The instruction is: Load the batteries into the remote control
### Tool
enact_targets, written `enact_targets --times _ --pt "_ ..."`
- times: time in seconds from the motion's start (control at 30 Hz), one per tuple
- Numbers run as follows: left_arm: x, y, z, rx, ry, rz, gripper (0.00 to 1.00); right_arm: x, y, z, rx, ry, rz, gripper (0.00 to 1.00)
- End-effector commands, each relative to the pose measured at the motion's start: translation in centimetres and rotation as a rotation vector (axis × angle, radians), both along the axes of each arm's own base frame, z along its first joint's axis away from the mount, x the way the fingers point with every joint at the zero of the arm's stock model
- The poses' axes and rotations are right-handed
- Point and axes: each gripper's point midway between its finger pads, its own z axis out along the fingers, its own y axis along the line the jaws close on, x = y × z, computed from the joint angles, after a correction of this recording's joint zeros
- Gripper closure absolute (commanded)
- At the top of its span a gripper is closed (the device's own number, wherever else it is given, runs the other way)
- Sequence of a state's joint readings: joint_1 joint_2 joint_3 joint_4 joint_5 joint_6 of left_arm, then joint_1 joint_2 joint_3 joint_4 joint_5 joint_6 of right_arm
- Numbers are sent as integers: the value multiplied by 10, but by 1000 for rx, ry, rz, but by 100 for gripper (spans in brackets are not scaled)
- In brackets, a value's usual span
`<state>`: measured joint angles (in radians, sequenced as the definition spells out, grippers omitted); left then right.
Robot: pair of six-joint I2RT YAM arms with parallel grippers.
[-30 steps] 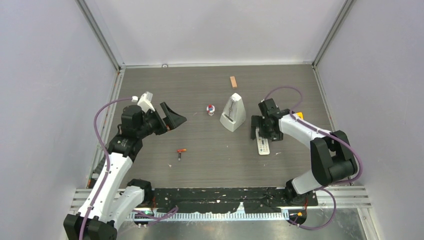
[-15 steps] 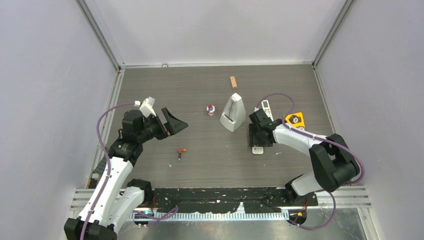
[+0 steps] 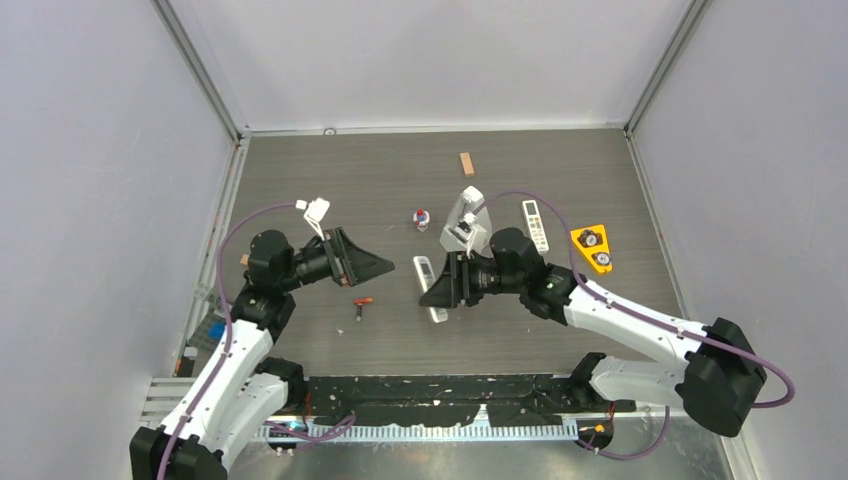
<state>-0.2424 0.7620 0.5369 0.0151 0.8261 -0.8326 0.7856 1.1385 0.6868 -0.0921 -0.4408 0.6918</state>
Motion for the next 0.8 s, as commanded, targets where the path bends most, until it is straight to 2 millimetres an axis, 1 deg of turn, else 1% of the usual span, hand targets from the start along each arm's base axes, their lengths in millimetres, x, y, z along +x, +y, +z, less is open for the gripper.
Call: enact_targets --times 0.0,0.03,0.07,0.1,0.13,0.17,0.2,0.23,0.27,0.3,0.33,0.37,0.5,0.6,0.67,0.77 --pt "-21 -13 72 -268 -135 -143 1 -30 43 125 447 -57 177 77" --pt "-24 -12 84 -335 -133 -145 1 -35 46 143 511 -91 206 77" --pt "-27 -11 94 -394 -136 -147 1 -39 48 152 544 -69 214 77" --pt "-29 -9 105 -441 -143 -146 0 -45 50 167 598 -95 244 77" --pt "-31 -8 114 -469 -157 -152 0 -48 51 173 622 -67 250 77" --pt "-32 -8 119 -480 -153 -156 0 -54 52 185 666 -87 279 76" --pt "-34 -7 124 -486 -164 -158 0 -56 54 189 681 -63 286 76" --pt "-35 -7 128 -488 -179 -160 1 -61 55 198 712 -74 309 76" --pt "-38 -7 132 -487 -194 -167 0 -63 58 200 717 -57 317 76" --pt "-40 -7 135 -484 -208 -177 0 -66 59 206 734 -53 331 75" --pt "-43 -8 137 -478 -216 -190 0 -66 61 207 738 -46 335 75" --pt "-46 -10 138 -469 -223 -210 0 -67 61 213 758 -53 344 75" --pt "-58 -13 137 -445 -220 -275 2 -63 67 218 761 -56 337 75" --pt "-64 -13 134 -441 -214 -291 2 -60 73 214 733 -40 341 75" --pt "-64 -14 131 -442 -191 -294 6 -59 77 206 703 -25 341 75" --pt "-60 -16 126 -436 -141 -300 18 -55 82 193 649 -11 341 75"
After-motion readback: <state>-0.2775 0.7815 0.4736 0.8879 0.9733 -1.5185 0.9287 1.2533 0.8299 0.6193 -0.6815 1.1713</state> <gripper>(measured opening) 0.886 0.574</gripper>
